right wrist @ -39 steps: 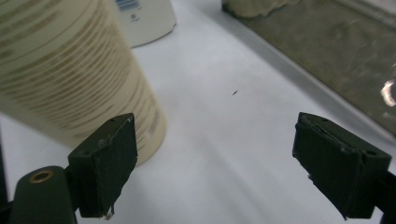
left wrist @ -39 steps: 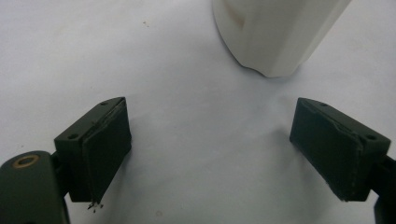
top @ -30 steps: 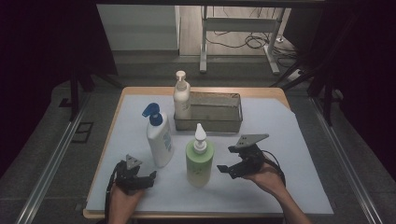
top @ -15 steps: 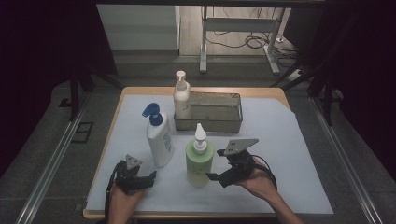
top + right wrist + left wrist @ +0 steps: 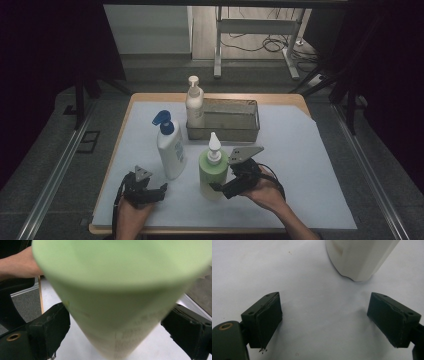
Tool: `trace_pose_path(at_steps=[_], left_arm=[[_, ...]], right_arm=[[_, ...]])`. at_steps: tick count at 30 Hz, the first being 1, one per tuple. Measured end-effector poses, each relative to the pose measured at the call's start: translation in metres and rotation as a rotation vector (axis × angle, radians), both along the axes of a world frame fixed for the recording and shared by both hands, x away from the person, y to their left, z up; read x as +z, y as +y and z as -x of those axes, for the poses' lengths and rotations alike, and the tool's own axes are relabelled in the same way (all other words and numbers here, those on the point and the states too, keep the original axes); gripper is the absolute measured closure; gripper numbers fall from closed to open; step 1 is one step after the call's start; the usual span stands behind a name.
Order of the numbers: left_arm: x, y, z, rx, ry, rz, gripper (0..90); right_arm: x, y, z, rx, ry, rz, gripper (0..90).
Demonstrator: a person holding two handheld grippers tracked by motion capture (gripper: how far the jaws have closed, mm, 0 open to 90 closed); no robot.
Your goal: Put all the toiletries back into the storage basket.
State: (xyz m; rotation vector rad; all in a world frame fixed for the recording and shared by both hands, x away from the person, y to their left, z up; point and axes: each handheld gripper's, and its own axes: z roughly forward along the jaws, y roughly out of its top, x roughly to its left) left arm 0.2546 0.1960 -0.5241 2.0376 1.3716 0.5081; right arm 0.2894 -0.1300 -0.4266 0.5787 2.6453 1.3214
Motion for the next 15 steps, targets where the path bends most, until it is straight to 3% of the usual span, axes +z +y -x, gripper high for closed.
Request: trace_pose_path(at_steps=[5,15], left_arm=[[0.000,0.000,0.000,0.000,0.000,0.000,12.1],[0.000,0.000,0.000,0.000,0.000,0.000,12.1]], right_arm=[[-0.001,0.008,0.000,-0.005,-0.026,0.023,9.3],[-0.006,0.018,-0.003,-0.015,-0.044,0.023,10.9]])
